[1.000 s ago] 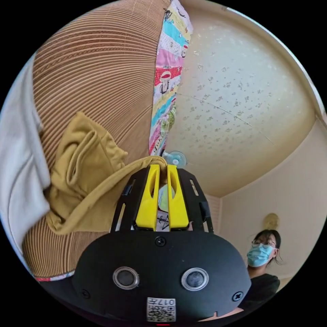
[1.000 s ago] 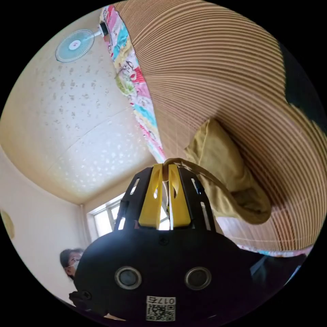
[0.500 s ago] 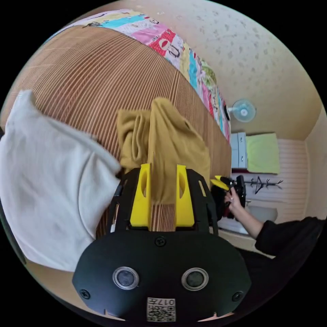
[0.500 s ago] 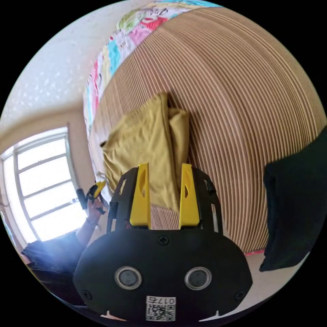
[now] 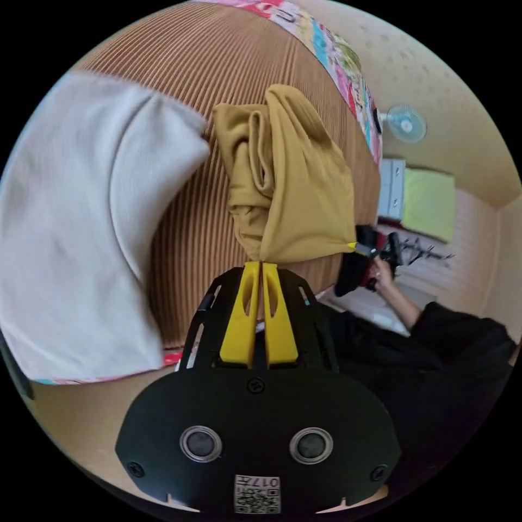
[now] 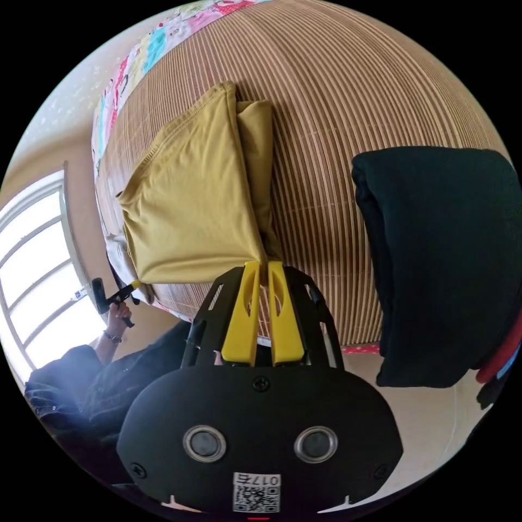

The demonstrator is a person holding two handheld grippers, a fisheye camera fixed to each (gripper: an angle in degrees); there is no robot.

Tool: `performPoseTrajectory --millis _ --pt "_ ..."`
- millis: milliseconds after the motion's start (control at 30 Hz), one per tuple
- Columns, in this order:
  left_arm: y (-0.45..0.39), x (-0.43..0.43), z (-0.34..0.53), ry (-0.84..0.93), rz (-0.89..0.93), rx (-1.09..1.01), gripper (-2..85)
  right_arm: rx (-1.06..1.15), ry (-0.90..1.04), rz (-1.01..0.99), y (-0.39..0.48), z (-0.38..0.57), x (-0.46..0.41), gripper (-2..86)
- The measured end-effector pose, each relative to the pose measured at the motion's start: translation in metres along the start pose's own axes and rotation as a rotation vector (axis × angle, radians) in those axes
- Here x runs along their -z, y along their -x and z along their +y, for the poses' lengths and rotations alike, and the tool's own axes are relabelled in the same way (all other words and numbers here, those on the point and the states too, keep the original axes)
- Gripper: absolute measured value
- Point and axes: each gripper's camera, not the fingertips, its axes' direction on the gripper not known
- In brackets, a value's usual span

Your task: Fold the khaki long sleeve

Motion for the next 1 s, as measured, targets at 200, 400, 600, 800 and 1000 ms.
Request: performPoseTrajectory --millis 200,400,600,800,1000 --pt "0.049 -0.035 0.061 -0.319 0.272 0.269 12.2 -0.007 -0.154 0.159 0.029 0.037 0.009 2.3" --pt "0.049 -0.062 0.014 -0.313 0.264 0.194 15.2 0.205 -0.239 -0.077 0.095 0.035 -0.004 1.6" --pt "0.036 -0.071 -0.006 -0.235 0.187 0.176 5.9 0.420 -0.173 -0.085 0.217 -0.018 -0.074 0.9" --pt "-0.042 -0.045 0.007 -0.244 0.026 -0.004 5.1 0.408 0.104 -0.066 0.239 -0.062 -0.126 0.6" --pt "-0.184 -0.072 -0.026 -0.177 -0.128 -0.374 5.1 0.410 -0.117 -0.298 0.128 0.013 0.011 0.6"
